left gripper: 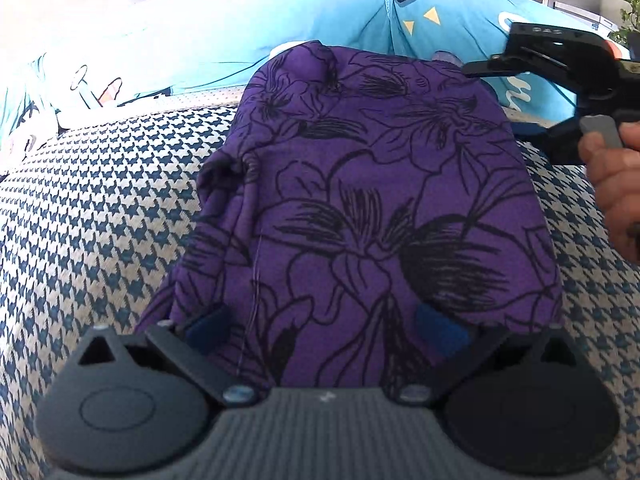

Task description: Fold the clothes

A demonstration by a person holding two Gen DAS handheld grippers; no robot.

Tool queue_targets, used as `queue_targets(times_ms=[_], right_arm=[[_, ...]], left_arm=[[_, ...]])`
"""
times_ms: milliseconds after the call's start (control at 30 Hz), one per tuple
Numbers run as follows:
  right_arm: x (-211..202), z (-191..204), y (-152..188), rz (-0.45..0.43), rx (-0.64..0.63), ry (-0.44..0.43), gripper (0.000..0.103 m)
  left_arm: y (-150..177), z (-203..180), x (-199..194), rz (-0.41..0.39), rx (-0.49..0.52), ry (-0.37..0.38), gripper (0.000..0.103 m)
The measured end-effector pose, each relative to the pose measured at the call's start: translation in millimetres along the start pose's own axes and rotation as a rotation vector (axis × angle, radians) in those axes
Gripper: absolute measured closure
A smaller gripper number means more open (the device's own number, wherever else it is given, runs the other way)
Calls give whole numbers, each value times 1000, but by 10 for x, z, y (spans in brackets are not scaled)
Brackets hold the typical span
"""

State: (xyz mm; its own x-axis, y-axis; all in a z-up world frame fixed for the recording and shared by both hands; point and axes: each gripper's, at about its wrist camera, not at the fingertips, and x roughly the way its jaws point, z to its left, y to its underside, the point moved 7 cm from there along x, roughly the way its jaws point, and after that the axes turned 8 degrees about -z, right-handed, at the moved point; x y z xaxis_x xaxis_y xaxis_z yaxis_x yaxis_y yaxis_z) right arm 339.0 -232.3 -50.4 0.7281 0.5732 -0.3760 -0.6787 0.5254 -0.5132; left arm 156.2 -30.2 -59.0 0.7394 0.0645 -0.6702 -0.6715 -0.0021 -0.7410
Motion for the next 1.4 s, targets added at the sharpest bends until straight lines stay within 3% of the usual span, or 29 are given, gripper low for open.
queue_targets(times_ms=[233,300,400,500,633,833,1067,1233,1300,1400], right_arm=[[177,107,105,20,-61,-42,37],[208,133,148,23,-76,-45,61],[255,172,213,28,-99,-50,78],[215,261,220,6,-138,-47,85],[36,463,175,-57,-205,-25,88],[-397,683,57,-159,-305,79,92],[-1203,471,-230,-291,-320,265,96],[-1837,141,-348,-343,-197,340,96],[-2111,140,-371,-384,-207,356,96],[-2340,46,-284,-347,-245,380,95]], left_arm=[[16,-14,-6,-13,13,-4,0],[19,-18,-13,-14,15,-5,0],[19,-23,-21,-15,20,-4,0],[13,-19,-34,-9,25,-4,0],[1,-62,-66,-9,40,17,0],[-13,-160,-145,-16,69,74,0],[49,-314,-245,28,55,226,0],[91,-358,-306,24,89,246,0],[113,-362,-314,31,96,252,0],[167,-383,-308,51,110,258,0]])
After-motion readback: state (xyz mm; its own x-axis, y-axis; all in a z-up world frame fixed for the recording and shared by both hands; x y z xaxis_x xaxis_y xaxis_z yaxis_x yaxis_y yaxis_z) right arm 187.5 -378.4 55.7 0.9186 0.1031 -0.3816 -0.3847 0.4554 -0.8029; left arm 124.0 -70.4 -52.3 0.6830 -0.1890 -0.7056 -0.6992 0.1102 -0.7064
